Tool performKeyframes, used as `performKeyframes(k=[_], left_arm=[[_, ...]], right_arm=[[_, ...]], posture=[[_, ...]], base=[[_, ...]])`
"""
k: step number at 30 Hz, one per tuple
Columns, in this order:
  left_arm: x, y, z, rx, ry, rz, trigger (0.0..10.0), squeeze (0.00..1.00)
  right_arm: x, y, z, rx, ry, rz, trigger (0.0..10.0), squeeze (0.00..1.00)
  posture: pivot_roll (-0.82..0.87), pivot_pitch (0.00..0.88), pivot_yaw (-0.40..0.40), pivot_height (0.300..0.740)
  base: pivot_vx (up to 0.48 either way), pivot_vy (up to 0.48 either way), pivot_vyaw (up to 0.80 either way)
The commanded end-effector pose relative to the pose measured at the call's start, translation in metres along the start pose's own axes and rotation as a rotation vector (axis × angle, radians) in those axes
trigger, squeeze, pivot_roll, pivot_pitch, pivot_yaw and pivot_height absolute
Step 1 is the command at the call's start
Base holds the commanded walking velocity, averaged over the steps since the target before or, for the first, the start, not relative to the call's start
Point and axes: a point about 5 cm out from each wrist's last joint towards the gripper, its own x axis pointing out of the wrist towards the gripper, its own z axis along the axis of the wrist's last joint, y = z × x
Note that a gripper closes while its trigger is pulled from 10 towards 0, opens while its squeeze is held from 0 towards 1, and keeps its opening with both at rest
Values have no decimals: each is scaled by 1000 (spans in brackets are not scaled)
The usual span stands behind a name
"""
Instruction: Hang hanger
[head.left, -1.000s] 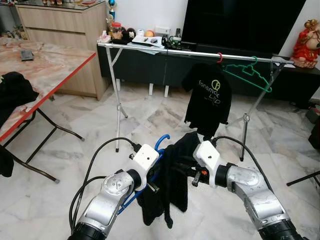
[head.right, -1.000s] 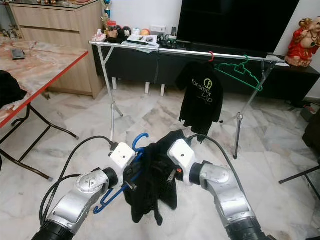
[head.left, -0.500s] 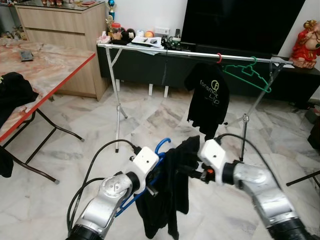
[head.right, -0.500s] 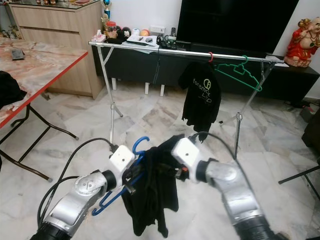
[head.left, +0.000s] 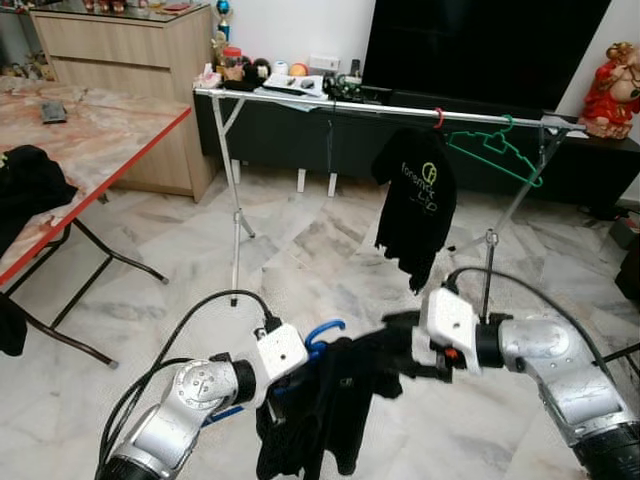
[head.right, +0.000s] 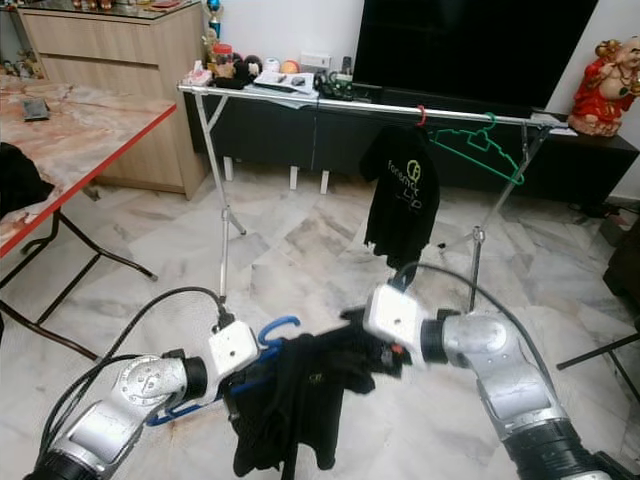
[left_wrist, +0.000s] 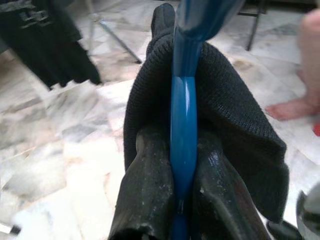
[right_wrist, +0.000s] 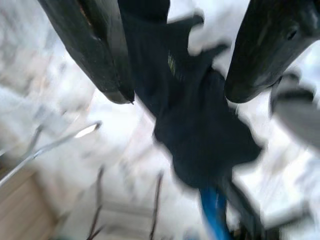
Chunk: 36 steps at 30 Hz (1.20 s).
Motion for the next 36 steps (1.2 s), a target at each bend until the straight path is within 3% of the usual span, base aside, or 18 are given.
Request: performKeyframes(k=[1, 13, 26, 36], left_arm=[[2, -6, 16, 53, -74, -52, 10000, 0], [-5, -10, 18, 56, -62, -150, 10000, 0], [-6, -10, 23, 68, -58, -203, 10000, 0], [-1, -11, 31, 82, -79, -222, 10000, 0]], right_arm=[[0, -3, 5, -28, 3, 38, 10000, 0], [13, -13, 6, -31, -15, 74, 10000, 0], [21, -2, -6, 7, -13, 221, 10000, 0], [30, 1, -13, 20, 9, 241, 10000, 0]], posture=[[-11, 0, -85, 740], [3, 0, -79, 740], [9, 0, -73, 740], [17, 0, -74, 740]], base=[[0, 0, 0], [0, 0, 0], [0, 0, 0], [0, 0, 0]])
